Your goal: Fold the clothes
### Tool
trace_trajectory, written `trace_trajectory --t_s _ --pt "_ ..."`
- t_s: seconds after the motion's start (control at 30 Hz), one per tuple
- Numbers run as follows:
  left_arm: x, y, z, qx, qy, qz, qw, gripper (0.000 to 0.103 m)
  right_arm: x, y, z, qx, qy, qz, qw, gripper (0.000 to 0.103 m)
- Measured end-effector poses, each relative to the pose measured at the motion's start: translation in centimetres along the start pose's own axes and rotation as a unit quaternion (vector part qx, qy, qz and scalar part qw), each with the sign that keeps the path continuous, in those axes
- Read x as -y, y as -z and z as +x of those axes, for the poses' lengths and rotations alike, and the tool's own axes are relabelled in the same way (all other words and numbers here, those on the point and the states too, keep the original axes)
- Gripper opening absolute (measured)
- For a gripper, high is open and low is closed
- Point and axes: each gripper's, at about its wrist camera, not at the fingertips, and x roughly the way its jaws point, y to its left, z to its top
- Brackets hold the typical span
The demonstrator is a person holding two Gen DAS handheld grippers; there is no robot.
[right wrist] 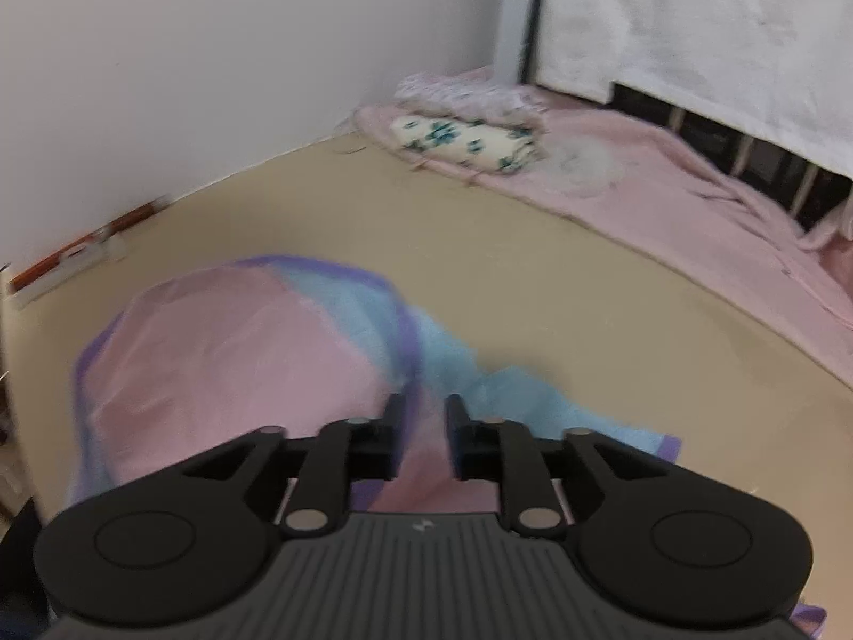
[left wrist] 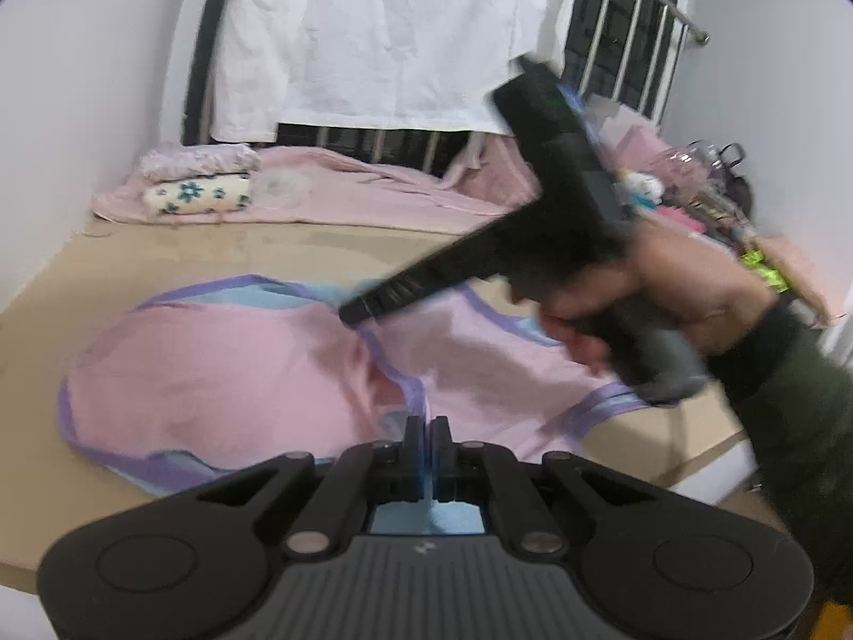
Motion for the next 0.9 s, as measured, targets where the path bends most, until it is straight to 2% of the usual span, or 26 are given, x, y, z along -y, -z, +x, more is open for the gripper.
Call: trace_trajectory --t_s 0.07,0.13,0.17,0.2,0.23,0.3,0.43,0.57,0.67,0.7,0.73,0.77,0.83,0.9 --pt "-0.1 0.1 0.1 -0.003 0.005 -0.003 1.0000 0.001 -1.1 0.9 -0.6 -0.010 -0.022 -0.030 0.999 0.032" --pt "0.1 0.1 0.0 -0.002 0.011 -0.002 0.9999 0.001 -2.3 1.5 0.0 -0.034 0.004 -0.056 0.998 0.032" --pt "0.4 0.0 -0.1 0.002 0.010 0.004 0.9999 0.001 -2.7 1.8 0.3 -0.042 0.024 -0.067 0.997 0.029" --pt "0.6 0.0 -0.2 0.005 0.010 0.009 0.9999 0.001 -2.9 1.9 0.6 -0.048 0.038 -0.071 0.996 0.014" --pt "0.7 -0.1 -0.4 0.008 0.011 0.011 0.9998 0.001 -2.7 1.8 0.5 -0.045 0.045 -0.062 0.996 0.011" --pt "0.9 -0.2 -0.6 0.011 0.015 0.011 0.9998 0.001 -1.8 1.5 -0.8 -0.021 0.042 -0.033 0.998 0.006" --pt "0.6 -0.5 -1.1 0.023 0.012 -0.008 0.9996 0.001 0.0 0.4 -2.6 0.025 0.036 0.018 0.999 0.004" --pt "-0.5 -1.1 -3.2 0.057 0.013 -0.040 0.9975 0.001 1.2 -0.9 -4.3 0.080 0.030 0.066 0.994 0.000" --pt "-2.0 -1.0 -3.9 0.059 -0.017 -0.061 0.9962 0.001 0.4 -2.2 -5.9 0.135 0.023 0.079 0.987 0.000" --pt "-2.5 -0.7 -3.6 0.053 -0.020 -0.069 0.9960 0.001 -0.4 -2.9 -5.1 0.133 0.018 0.071 0.988 0.000" --pt "-3.0 -0.4 -3.3 0.046 -0.024 -0.077 0.9956 0.001 -1.2 -3.4 -3.4 0.113 0.015 0.055 0.992 0.000" --pt "-3.4 -0.1 -3.0 0.040 -0.028 -0.085 0.9951 0.001 -1.9 -3.8 -1.6 0.092 0.016 0.038 0.995 0.001" --pt "-4.4 0.5 -2.4 0.027 -0.036 -0.101 0.9938 0.001 -2.4 -3.5 1.3 0.057 0.042 0.008 0.997 0.010" --pt "-5.2 0.9 -1.9 0.016 -0.042 -0.115 0.9923 0.001 -2.1 -3.1 3.0 0.037 0.044 -0.002 0.998 0.040"
